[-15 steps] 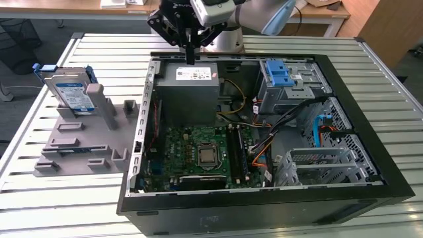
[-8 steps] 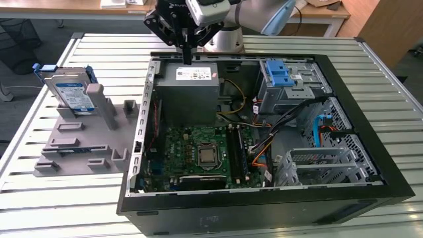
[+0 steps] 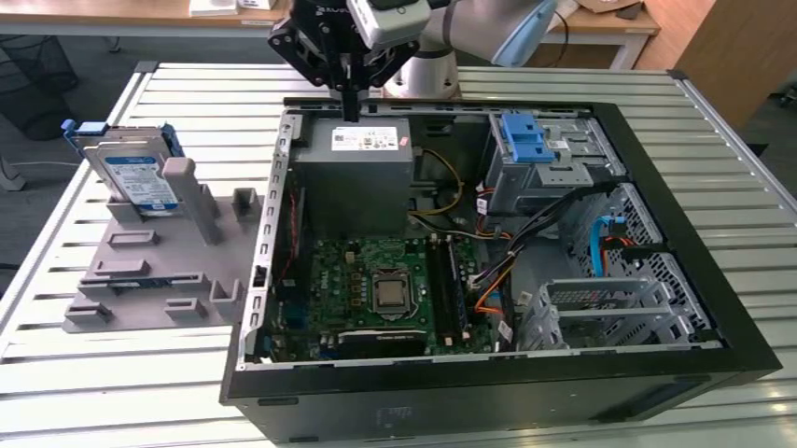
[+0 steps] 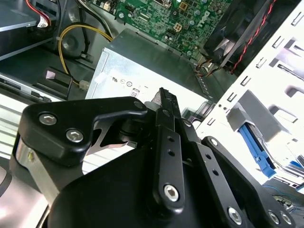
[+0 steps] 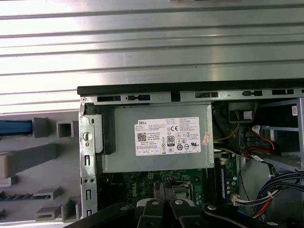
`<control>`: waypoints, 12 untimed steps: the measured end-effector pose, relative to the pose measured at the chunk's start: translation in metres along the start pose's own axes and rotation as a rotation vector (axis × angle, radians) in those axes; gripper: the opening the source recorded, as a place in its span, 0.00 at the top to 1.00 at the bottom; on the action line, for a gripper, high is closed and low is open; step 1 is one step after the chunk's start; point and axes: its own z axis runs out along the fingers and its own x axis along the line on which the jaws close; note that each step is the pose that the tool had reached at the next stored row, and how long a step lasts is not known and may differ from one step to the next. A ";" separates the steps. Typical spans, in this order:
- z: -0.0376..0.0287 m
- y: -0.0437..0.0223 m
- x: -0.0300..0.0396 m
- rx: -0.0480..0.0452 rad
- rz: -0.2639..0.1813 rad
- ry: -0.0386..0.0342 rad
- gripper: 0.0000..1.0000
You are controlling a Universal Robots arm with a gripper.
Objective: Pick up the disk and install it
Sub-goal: 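Reach for the disk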
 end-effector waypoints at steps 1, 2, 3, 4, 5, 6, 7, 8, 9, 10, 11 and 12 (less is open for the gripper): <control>0.0000 0.0000 0.0002 0.0000 0.000 0.0000 0.89; 0.0000 0.0000 0.0006 0.0000 0.000 0.0000 0.89; 0.0000 -0.0001 0.0011 -0.0001 0.000 0.0000 0.89; 0.0000 -0.0001 0.0015 -0.0001 0.000 0.0000 0.89; 0.0000 -0.0001 0.0017 -0.0001 0.000 0.0000 0.89; 0.0000 -0.0002 0.0021 -0.0001 0.000 0.0000 0.89; 0.0000 -0.0002 0.0027 -0.0001 0.000 0.0000 0.89; 0.0000 -0.0002 0.0031 -0.0001 0.000 -0.0001 0.89; 0.0000 -0.0002 0.0033 0.0000 0.000 0.0000 0.89; 0.0001 -0.0003 0.0039 -0.0001 0.000 -0.0001 0.89; 0.0000 -0.0004 0.0047 -0.0001 0.000 0.0000 0.89; 0.0000 -0.0004 0.0055 0.0000 0.000 0.0000 0.89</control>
